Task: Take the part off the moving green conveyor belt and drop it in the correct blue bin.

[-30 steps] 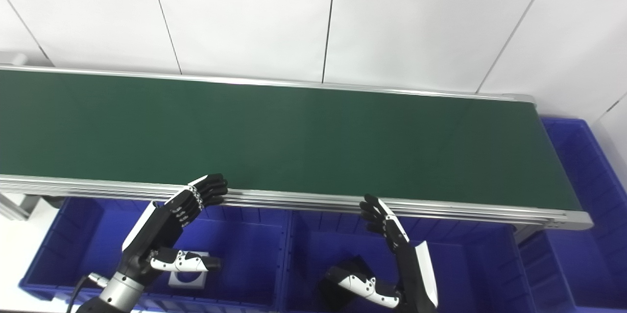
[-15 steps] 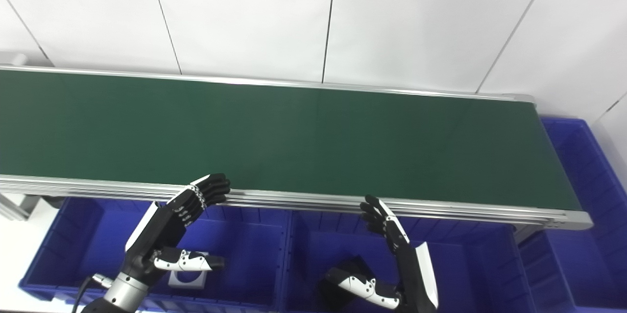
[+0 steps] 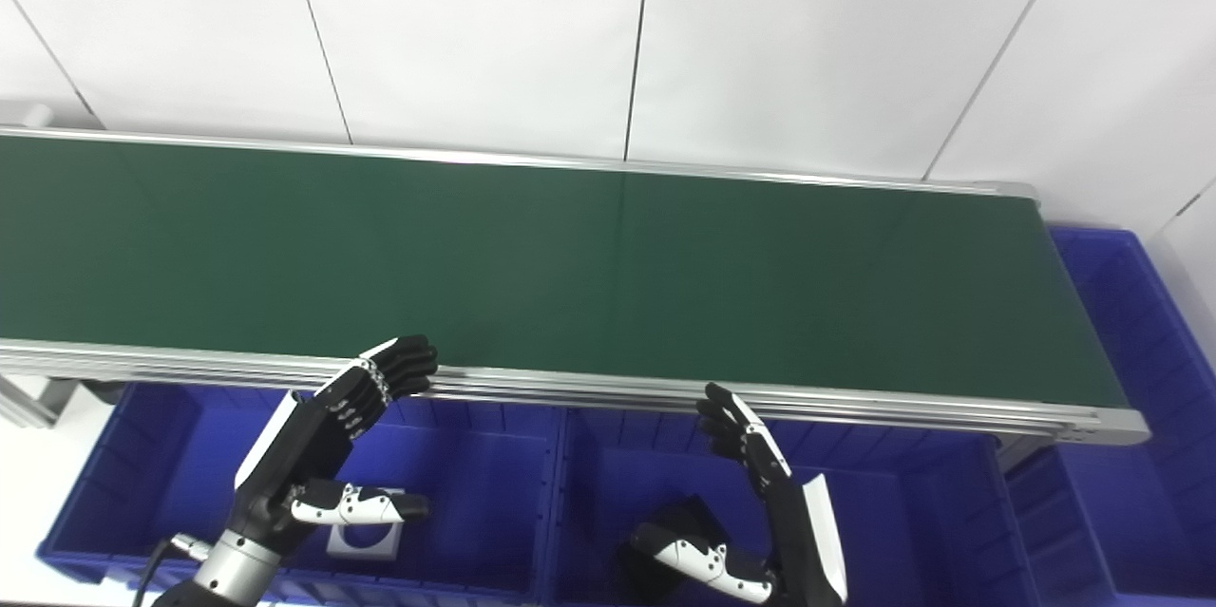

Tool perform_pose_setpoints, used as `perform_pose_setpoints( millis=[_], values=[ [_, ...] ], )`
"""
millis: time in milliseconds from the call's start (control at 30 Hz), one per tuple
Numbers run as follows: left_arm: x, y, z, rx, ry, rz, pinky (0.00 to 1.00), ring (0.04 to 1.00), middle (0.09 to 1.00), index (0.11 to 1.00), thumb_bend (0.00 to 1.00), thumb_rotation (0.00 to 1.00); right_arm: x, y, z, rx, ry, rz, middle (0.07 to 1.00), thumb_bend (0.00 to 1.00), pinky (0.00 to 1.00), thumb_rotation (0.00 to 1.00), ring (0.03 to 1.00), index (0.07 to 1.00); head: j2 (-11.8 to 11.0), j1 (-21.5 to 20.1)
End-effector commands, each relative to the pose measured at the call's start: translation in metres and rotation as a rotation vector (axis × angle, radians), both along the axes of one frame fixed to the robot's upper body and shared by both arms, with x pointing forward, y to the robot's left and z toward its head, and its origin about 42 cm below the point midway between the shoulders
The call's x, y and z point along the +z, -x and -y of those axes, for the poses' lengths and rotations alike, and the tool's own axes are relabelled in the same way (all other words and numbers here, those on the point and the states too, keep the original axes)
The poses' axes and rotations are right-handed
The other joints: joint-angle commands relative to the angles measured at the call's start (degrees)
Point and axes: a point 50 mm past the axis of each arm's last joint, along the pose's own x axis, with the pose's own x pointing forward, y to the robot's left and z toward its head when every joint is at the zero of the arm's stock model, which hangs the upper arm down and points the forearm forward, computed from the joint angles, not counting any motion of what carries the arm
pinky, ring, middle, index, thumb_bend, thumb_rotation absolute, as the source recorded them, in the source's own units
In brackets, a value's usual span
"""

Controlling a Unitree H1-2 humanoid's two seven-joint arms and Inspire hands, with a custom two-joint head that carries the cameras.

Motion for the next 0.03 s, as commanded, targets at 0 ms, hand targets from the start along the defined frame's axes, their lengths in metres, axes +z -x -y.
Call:
perform_pose_setpoints(
  millis=[0],
  values=[
    [0.0064, -0.0001, -0.0025, -0.003, 0.006, 0.057, 0.83, 0.843, 0.857, 0.858, 0.89, 0.11, 0.0061, 0.0003, -0.002, -0.006, -0.015, 0.03, 0.842, 0.81, 0.78, 0.34, 0.813, 0.88, -0.1, 0.0]
  ],
)
